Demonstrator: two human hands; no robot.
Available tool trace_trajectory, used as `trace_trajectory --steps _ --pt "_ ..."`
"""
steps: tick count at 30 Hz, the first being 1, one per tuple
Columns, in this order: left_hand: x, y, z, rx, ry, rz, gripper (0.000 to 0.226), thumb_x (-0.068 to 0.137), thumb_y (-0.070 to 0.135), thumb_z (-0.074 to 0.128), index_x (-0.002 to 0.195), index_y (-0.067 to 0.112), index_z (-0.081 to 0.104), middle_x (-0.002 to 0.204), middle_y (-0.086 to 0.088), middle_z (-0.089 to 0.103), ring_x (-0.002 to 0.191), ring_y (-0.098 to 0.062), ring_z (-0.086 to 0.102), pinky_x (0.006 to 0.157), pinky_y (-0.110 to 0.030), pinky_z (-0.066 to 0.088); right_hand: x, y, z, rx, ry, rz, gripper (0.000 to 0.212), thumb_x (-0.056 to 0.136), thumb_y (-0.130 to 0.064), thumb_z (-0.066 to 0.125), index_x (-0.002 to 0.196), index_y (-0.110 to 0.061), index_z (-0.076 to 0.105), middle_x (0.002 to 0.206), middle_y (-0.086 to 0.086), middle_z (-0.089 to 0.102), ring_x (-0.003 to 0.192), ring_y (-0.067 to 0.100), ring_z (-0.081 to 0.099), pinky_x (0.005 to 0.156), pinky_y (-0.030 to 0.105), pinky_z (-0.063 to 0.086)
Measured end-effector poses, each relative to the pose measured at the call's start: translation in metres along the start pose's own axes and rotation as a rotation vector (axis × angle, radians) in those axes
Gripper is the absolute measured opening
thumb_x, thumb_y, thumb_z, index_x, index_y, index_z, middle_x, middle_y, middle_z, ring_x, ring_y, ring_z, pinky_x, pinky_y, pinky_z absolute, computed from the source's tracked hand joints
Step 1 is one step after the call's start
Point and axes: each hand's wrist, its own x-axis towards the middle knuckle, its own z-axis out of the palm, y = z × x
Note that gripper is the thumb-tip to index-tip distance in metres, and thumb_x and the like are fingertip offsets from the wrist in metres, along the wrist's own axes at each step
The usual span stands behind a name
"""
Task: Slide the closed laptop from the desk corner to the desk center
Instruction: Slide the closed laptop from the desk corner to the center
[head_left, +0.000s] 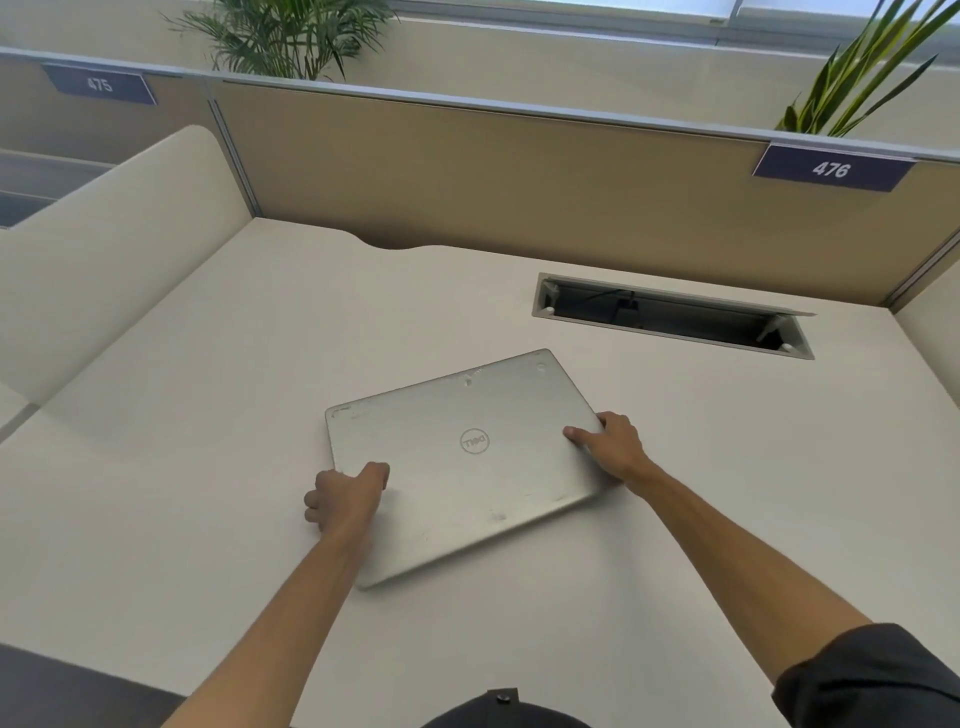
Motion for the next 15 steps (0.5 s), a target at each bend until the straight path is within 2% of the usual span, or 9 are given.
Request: trace_trajectory --steps 5,7,9,11,15 --pt "0.022 0.015 0.006 -0.023 0.026 0.094 0.051 0.044 0.023 0.053 0.092 0.003 0.051 0.106 -0.012 0.046 0.099 -0.032 0.038 0.067 -0.036 0.038 -0.014 0.01 0.003 0.08 0.057 0.063 0.063 0.08 -0.043 0.074 0.126 -0.003 0.058 0.126 0.013 0.059 0.117 0.033 0.057 0.1 0.047 0.048" --pt "0.031 0.019 0.006 -0.045 -0.014 0.116 0.035 0.043 0.021 0.053 0.075 0.006 0.052 0.092 -0.013 0.052 0.091 -0.032 0.042 0.059 -0.033 0.034 -0.019 0.015 0.006 0.113 0.091 0.089 0.066 0.08 -0.043 0.074 0.13 -0.004 0.055 0.129 0.013 0.057 0.121 0.033 0.053 0.104 0.047 0.045" --pt "0.038 0.025 0.007 -0.056 -0.062 0.133 0.021 0.041 0.019 0.053 0.059 0.011 0.045 0.071 -0.008 0.047 0.08 -0.03 0.04 0.055 -0.031 0.029 -0.025 0.019 0.008 0.127 0.14 0.108 0.065 0.081 -0.043 0.073 0.131 -0.005 0.054 0.131 0.013 0.055 0.124 0.033 0.051 0.105 0.048 0.043" --pt "0.042 0.03 0.008 -0.058 -0.11 0.165 0.019 0.04 0.017 0.053 0.053 0.012 0.041 0.057 -0.004 0.038 0.071 -0.028 0.037 0.057 -0.032 0.028 -0.03 0.023 0.01 0.12 0.183 0.123 0.066 0.081 -0.043 0.073 0.131 -0.004 0.054 0.132 0.013 0.055 0.126 0.034 0.049 0.104 0.048 0.043" --pt "0.045 0.038 0.013 -0.05 -0.158 0.212 0.017 0.042 0.014 0.051 0.055 0.013 0.04 0.057 -0.003 0.033 0.065 -0.024 0.032 0.061 -0.034 0.026 -0.039 0.029 0.012 0.107 0.225 0.146 0.066 0.082 -0.043 0.072 0.13 -0.002 0.054 0.131 0.015 0.056 0.126 0.034 0.049 0.104 0.047 0.043"
